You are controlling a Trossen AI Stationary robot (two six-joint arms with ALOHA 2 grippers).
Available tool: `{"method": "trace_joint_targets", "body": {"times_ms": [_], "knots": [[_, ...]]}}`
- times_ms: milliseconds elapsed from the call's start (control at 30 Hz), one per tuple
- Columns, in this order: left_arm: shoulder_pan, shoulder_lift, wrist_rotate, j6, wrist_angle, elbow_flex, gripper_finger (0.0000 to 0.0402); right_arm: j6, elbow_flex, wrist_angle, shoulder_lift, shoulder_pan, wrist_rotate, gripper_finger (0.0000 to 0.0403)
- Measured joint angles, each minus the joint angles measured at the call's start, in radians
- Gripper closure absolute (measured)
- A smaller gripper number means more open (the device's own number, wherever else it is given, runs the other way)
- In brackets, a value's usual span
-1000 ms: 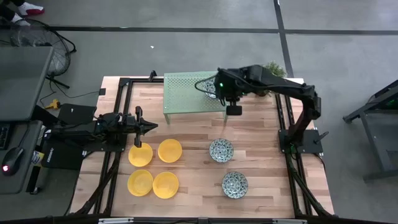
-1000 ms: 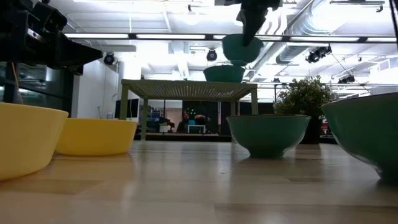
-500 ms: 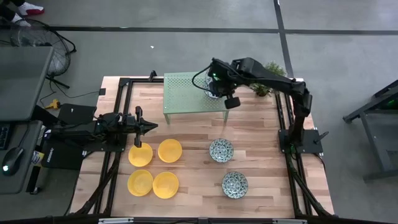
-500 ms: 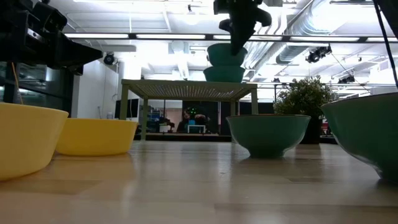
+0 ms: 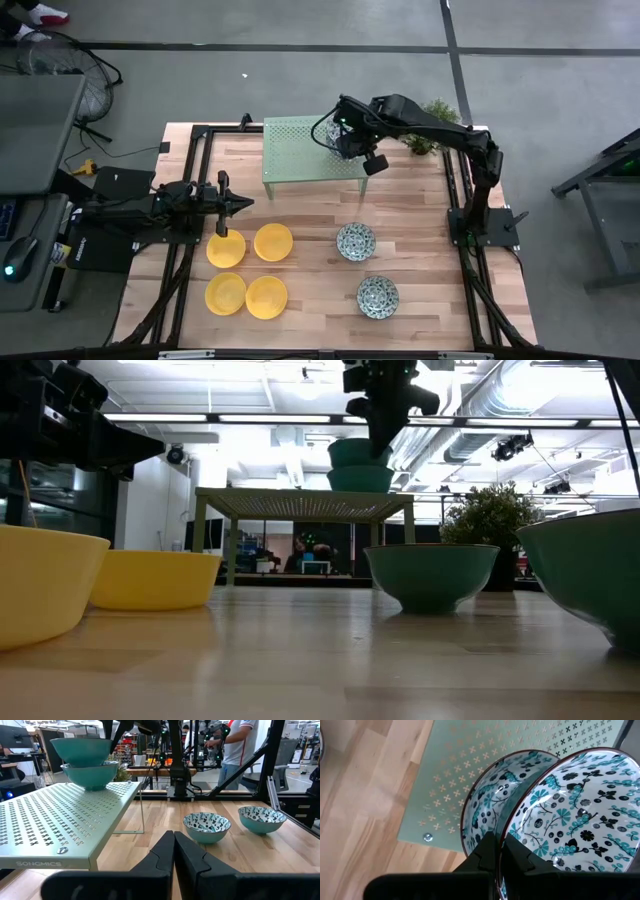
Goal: Pick & Place Mini bowls
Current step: Stack the blue patterned bowl on top of the other blue patterned bowl on the shelf
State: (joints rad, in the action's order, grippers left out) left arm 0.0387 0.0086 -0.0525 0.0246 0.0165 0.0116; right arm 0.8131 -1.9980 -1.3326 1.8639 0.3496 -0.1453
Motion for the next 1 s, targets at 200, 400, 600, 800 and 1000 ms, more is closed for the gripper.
{"method": "trace_joint_targets", "body": {"times_ms": [200, 400, 600, 800, 1000], "knots": [[0.000, 0.000, 0.000, 0.000, 0.000, 0.000, 0.0395, 0.000, 0.000, -0.002, 0.003, 0.005, 0.038, 0.0403], [0.000, 0.000, 0.000, 0.000, 0.000, 0.000, 0.0395, -0.018, 0.000, -0.004, 0.003, 0.005, 0.047, 0.0403], [0.000, 0.000, 0.000, 0.000, 0.000, 0.000, 0.0395, -0.084, 0.000, -0.009, 0.029, 0.005, 0.043, 0.0403], [0.000, 0.000, 0.000, 0.000, 0.000, 0.000, 0.0395, -0.121, 0.000, 0.013, 0.039, 0.003, 0.026, 0.0403], [0.000, 0.000, 0.000, 0.000, 0.000, 0.000, 0.0395, -0.125, 0.000, 0.013, 0.040, 0.004, 0.022, 0.0388]]}}
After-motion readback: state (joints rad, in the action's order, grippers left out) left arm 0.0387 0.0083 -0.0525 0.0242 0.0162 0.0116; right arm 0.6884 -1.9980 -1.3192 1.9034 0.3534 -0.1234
